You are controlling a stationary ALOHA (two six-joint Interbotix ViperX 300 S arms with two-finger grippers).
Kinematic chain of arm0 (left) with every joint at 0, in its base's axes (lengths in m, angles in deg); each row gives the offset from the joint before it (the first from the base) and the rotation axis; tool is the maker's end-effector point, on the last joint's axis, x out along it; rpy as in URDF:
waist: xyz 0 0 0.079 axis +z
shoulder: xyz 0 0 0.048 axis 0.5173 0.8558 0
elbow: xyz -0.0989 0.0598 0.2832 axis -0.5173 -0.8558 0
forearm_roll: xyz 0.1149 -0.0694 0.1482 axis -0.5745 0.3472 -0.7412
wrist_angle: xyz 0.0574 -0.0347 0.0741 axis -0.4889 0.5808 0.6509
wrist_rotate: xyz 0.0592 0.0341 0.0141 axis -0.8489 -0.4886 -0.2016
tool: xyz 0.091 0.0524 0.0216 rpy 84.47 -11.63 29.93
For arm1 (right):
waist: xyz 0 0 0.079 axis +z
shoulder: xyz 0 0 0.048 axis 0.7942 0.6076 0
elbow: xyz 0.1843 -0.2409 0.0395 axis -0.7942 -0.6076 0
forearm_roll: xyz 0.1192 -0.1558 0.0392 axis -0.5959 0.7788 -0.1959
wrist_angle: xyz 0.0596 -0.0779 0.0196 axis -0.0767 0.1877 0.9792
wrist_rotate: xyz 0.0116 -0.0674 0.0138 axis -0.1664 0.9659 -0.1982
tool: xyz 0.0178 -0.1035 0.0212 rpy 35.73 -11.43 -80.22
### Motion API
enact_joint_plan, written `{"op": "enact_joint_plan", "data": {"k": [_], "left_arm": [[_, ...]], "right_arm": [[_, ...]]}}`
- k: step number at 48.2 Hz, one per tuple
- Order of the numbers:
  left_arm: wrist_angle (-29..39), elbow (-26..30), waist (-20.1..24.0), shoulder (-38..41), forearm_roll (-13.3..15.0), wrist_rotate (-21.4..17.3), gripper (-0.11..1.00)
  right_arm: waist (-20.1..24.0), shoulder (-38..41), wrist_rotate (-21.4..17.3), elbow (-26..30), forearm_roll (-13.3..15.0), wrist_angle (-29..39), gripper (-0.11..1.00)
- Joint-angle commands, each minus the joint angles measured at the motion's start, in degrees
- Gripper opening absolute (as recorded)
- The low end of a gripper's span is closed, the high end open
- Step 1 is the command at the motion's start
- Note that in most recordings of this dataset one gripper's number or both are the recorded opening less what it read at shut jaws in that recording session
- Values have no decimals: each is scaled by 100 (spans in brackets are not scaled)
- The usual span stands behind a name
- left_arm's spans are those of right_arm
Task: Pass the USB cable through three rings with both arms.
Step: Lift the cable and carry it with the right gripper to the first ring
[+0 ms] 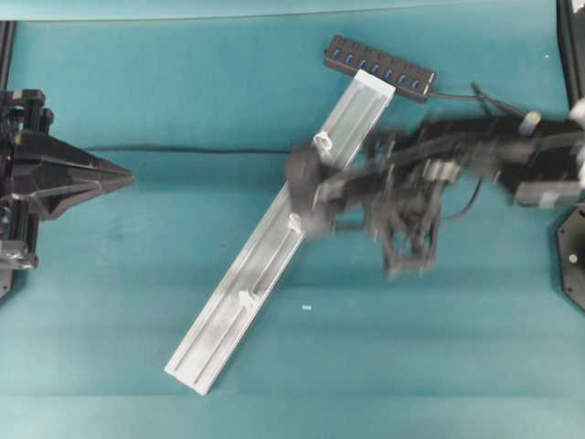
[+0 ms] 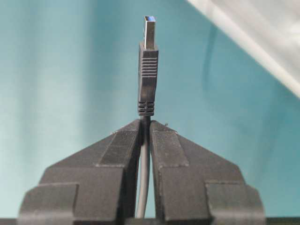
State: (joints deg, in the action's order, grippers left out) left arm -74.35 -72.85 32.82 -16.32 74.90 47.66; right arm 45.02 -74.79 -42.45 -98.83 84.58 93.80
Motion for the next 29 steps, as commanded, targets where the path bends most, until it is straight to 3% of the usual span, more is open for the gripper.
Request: {"op": "enact_joint_plan", "data": {"k": [1,13,29], "left_arm": [[-26,105,35,9,-18,9,-1],[-26,114,114,0,-18,202,-1],[-26,123,237,-158,-9,264,-1]], "right_arm": [[-185,-158,246,97,-18,114,10],[-738,-220,1020,114,0,264,10],[-1731,-193,2443,53,18,-79,10]]}}
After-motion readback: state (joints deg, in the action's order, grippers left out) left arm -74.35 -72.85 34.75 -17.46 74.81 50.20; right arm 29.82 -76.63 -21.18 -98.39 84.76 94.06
